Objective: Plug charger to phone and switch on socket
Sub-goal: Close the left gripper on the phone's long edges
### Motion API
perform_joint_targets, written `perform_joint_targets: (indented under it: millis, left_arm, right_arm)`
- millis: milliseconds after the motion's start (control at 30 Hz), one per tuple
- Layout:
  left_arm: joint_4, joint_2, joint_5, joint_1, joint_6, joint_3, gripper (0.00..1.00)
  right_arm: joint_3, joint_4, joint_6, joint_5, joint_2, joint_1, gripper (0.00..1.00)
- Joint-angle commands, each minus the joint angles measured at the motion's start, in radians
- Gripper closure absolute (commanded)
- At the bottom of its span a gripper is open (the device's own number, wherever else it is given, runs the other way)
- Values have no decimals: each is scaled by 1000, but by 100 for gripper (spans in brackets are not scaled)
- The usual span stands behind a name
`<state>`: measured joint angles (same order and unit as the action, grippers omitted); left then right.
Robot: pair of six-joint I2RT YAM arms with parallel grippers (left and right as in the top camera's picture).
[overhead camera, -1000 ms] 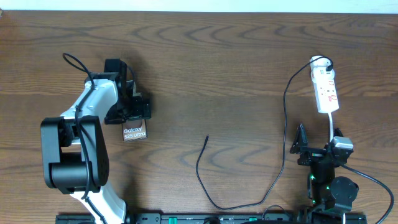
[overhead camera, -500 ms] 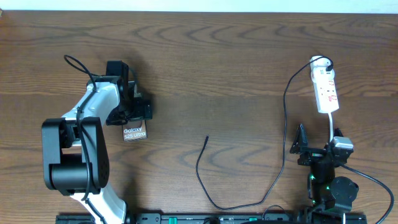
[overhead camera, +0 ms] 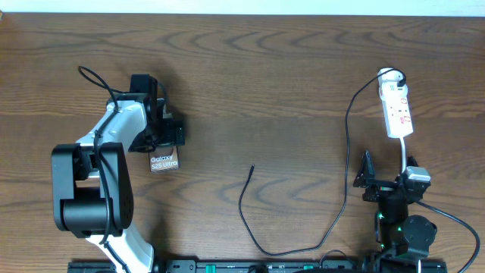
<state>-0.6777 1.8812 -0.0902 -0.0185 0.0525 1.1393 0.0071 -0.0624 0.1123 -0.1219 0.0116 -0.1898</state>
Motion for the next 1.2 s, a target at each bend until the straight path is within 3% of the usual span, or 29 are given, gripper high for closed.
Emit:
perform_joint_targets:
  millis: [0, 1167]
  left_arm:
    - [10, 12, 13, -2, 2, -23, 0]
    - [11, 16, 62, 11, 2, -23, 0]
  right_arm:
    - [-2, -3, -13, 3, -6, 8, 1]
    - [-2, -3, -13, 3, -6, 8, 1]
